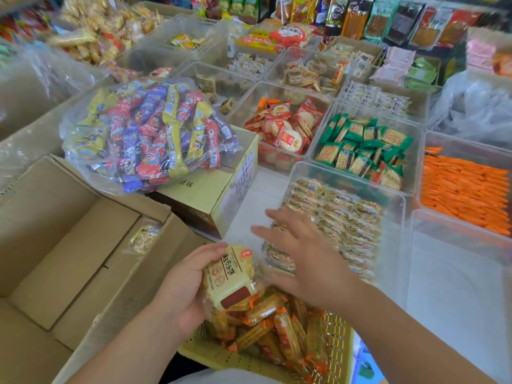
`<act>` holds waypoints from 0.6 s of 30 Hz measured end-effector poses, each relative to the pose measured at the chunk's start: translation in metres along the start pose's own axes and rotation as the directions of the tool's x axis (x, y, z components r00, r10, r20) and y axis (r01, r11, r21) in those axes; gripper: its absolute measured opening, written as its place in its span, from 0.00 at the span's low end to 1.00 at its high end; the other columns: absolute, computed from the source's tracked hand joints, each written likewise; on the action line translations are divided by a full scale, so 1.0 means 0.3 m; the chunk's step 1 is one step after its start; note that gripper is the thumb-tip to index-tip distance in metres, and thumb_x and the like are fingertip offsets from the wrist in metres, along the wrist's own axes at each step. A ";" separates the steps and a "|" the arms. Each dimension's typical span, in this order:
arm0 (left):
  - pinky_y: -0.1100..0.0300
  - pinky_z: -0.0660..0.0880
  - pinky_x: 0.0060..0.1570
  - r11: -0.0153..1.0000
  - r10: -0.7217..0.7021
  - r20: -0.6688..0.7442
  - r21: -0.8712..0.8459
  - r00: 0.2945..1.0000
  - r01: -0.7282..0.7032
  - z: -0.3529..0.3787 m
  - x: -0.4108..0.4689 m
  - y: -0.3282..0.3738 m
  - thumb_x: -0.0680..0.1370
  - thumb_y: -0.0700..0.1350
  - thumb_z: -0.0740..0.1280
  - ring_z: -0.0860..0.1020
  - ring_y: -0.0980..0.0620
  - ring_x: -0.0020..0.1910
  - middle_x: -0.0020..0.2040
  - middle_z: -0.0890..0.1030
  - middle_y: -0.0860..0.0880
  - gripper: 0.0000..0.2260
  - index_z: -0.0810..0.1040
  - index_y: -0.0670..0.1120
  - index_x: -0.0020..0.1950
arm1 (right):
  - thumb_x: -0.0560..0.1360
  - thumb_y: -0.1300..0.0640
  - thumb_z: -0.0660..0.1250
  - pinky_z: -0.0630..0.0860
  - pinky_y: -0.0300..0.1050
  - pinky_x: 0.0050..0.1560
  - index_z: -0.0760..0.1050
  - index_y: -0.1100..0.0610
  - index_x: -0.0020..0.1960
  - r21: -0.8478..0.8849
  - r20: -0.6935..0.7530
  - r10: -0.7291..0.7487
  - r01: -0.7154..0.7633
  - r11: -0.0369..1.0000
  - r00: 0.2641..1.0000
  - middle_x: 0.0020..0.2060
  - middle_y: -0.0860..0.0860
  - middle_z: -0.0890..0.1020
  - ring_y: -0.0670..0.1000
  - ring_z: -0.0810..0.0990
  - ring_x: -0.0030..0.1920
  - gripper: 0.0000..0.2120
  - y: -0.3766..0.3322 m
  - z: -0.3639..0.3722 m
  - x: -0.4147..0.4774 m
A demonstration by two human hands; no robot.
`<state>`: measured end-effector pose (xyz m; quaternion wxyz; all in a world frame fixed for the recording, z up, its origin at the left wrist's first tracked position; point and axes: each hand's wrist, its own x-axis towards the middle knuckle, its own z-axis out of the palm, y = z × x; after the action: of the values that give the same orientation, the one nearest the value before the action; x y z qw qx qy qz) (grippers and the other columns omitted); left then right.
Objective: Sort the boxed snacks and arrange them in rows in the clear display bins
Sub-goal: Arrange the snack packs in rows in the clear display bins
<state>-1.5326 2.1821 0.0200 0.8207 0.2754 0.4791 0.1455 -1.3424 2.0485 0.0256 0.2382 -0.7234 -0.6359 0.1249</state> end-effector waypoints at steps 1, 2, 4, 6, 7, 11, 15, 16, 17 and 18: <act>0.46 0.83 0.45 1.000 -0.005 0.016 0.021 1.000 0.005 0.020 0.006 0.000 0.64 0.41 0.75 0.86 0.39 0.45 0.51 0.86 0.37 0.22 0.84 0.41 0.58 | 0.75 0.40 0.68 0.63 0.57 0.75 0.69 0.40 0.74 0.014 -0.015 -0.054 0.054 0.998 0.998 0.76 0.49 0.67 0.55 0.62 0.78 0.28 -0.019 0.000 -0.021; 0.47 0.83 0.43 0.999 -0.017 0.040 0.045 0.999 0.015 0.041 0.013 0.001 0.65 0.40 0.75 0.86 0.39 0.44 0.49 0.86 0.37 0.19 0.85 0.41 0.56 | 0.75 0.43 0.70 0.64 0.58 0.75 0.72 0.42 0.72 0.020 -0.040 -0.089 0.090 0.996 0.995 0.75 0.50 0.69 0.56 0.63 0.77 0.26 -0.031 0.000 -0.039; 0.48 0.83 0.38 0.992 -0.068 0.103 0.111 0.992 0.056 0.090 0.023 0.000 0.65 0.41 0.76 0.86 0.40 0.42 0.46 0.86 0.38 0.12 0.88 0.44 0.48 | 0.75 0.48 0.71 0.66 0.58 0.74 0.79 0.47 0.67 0.059 -0.096 -0.097 0.102 0.993 0.991 0.73 0.50 0.73 0.55 0.65 0.77 0.21 -0.030 -0.009 -0.068; 0.48 0.82 0.38 0.983 -0.089 0.107 0.169 0.990 0.070 0.134 0.038 -0.004 0.68 0.49 0.76 0.87 0.40 0.41 0.47 0.86 0.39 0.11 0.88 0.45 0.47 | 0.75 0.51 0.71 0.66 0.54 0.74 0.81 0.50 0.64 0.105 -0.144 -0.065 0.080 0.991 0.987 0.71 0.48 0.75 0.52 0.66 0.76 0.18 -0.009 -0.020 -0.094; 0.48 0.81 0.40 0.986 -0.059 0.091 0.163 0.994 0.044 0.153 0.052 -0.006 0.72 0.54 0.73 0.87 0.41 0.42 0.48 0.87 0.39 0.14 0.87 0.45 0.49 | 0.76 0.52 0.71 0.66 0.51 0.74 0.81 0.52 0.64 0.112 -0.170 -0.043 0.063 0.992 0.985 0.70 0.47 0.76 0.51 0.67 0.76 0.17 0.005 -0.024 -0.106; 0.53 0.75 0.45 0.878 0.293 -0.024 0.402 0.956 -0.259 0.204 0.136 -0.025 0.80 0.61 0.65 0.84 0.49 0.48 0.51 0.87 0.47 0.16 0.82 0.49 0.54 | 0.77 0.45 0.67 0.75 0.46 0.65 0.81 0.54 0.60 0.173 -0.316 0.164 -0.114 0.978 0.934 0.60 0.46 0.83 0.46 0.75 0.68 0.18 0.075 -0.032 -0.148; 0.60 0.72 0.45 0.286 0.308 0.195 0.915 0.931 -0.286 0.170 0.255 -0.048 0.71 0.64 0.76 0.78 0.53 0.58 0.60 0.78 0.56 0.29 0.72 0.56 0.68 | 0.76 0.50 0.73 0.79 0.43 0.40 0.75 0.40 0.53 0.328 -0.383 0.471 -0.360 0.873 0.794 0.45 0.37 0.82 0.38 0.81 0.46 0.10 0.170 -0.053 -0.153; 0.58 0.72 0.48 0.185 0.246 0.207 0.949 0.947 -0.255 0.162 0.281 -0.055 0.70 0.65 0.77 0.77 0.51 0.61 0.65 0.76 0.54 0.37 0.68 0.55 0.74 | 0.76 0.50 0.73 0.76 0.40 0.35 0.73 0.38 0.51 0.351 -0.391 0.532 -0.412 0.841 0.751 0.41 0.36 0.81 0.39 0.80 0.41 0.11 0.201 -0.059 -0.147; 0.57 0.72 0.51 0.104 0.194 0.209 0.967 0.959 -0.232 0.157 0.301 -0.060 0.69 0.67 0.76 0.76 0.49 0.64 0.69 0.75 0.51 0.43 0.64 0.54 0.78 | 0.76 0.49 0.73 0.72 0.37 0.32 0.72 0.39 0.50 0.374 -0.398 0.580 -0.452 0.810 0.710 0.39 0.37 0.81 0.40 0.80 0.38 0.10 0.231 -0.066 -0.136; 0.56 0.72 0.53 0.032 0.152 0.211 0.975 0.965 -0.219 0.154 0.321 -0.064 0.68 0.69 0.75 0.76 0.48 0.65 0.71 0.75 0.49 0.47 0.61 0.53 0.80 | 0.76 0.48 0.73 0.69 0.35 0.29 0.72 0.41 0.50 0.388 -0.406 0.615 -0.482 0.786 0.676 0.37 0.38 0.80 0.40 0.79 0.37 0.09 0.259 -0.074 -0.122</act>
<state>-1.4451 2.2005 -0.0415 0.3939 0.8240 0.3880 -0.1237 -1.2707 2.0026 0.0010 0.4377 -0.8516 -0.2789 0.0730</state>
